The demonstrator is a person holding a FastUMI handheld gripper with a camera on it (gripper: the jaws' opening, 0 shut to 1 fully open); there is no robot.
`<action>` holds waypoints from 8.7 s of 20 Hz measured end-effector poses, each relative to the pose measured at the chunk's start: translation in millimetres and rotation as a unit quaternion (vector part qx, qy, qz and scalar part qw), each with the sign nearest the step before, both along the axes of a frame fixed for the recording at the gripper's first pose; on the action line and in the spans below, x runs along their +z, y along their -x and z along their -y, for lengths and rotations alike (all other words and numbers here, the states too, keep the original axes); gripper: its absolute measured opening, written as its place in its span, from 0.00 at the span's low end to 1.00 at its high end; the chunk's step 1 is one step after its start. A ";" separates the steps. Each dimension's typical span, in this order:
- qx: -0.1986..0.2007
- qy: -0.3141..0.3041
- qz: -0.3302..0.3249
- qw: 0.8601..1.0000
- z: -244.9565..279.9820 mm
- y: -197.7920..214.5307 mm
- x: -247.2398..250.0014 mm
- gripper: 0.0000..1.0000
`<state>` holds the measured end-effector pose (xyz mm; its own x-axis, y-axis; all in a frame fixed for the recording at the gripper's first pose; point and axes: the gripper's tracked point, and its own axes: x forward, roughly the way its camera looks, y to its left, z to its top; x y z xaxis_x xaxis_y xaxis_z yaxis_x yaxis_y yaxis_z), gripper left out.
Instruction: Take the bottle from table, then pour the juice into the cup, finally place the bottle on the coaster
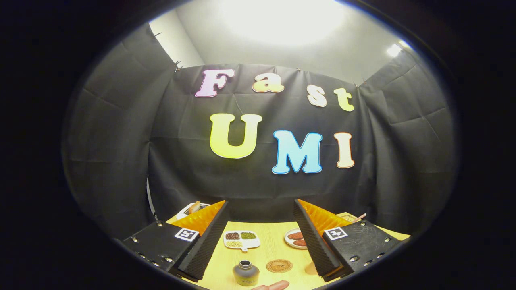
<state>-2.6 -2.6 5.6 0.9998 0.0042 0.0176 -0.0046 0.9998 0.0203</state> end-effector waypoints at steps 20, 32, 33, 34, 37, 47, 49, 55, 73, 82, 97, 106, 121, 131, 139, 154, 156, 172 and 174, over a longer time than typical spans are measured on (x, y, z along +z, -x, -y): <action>0.010 0.030 -0.030 0.999 -23.1 -23.9 -121.8 0.97; 0.049 0.012 -0.063 0.997 -40.8 -34.7 -217.5 0.97; 0.048 0.019 -0.068 0.996 -40.3 -35.2 -224.2 0.97; 0.044 0.026 -0.070 0.996 -37.6 -35.1 -228.3 0.97; 0.046 0.034 -0.064 0.996 -42.6 -34.4 -239.9 0.98; 0.047 0.028 -0.065 0.996 -44.1 -33.0 -258.4 0.93; 0.050 0.026 -0.064 0.996 -45.3 -31.1 -257.3 0.83; 0.019 0.027 -0.041 0.999 -25.8 -23.4 -229.3 0.79; -0.027 -0.266 -0.043 0.963 65.8 -56.1 -200.2 0.79; -0.019 -0.424 -0.023 0.905 82.5 -68.2 -200.2 0.78; -0.008 -0.614 0.014 0.789 92.3 -73.7 -199.6 0.78; 0.003 -0.684 0.029 0.729 84.1 -76.3 -197.1 0.78; 0.029 -0.769 0.071 0.635 78.8 -88.3 -182.6 0.77; 0.039 -0.789 0.086 0.607 78.4 -90.5 -177.7 0.78; 0.051 -0.797 0.095 0.594 74.8 -93.6 -170.7 0.78; 0.066 -0.816 0.119 0.562 73.9 -92.2 -144.4 0.78; 0.069 -0.818 0.121 0.558 73.4 -92.9 -140.4 0.78; 0.057 -0.850 0.146 0.502 81.4 -97.0 -128.0 0.77; 0.056 -0.855 0.149 0.494 80.8 -96.7 -126.1 0.77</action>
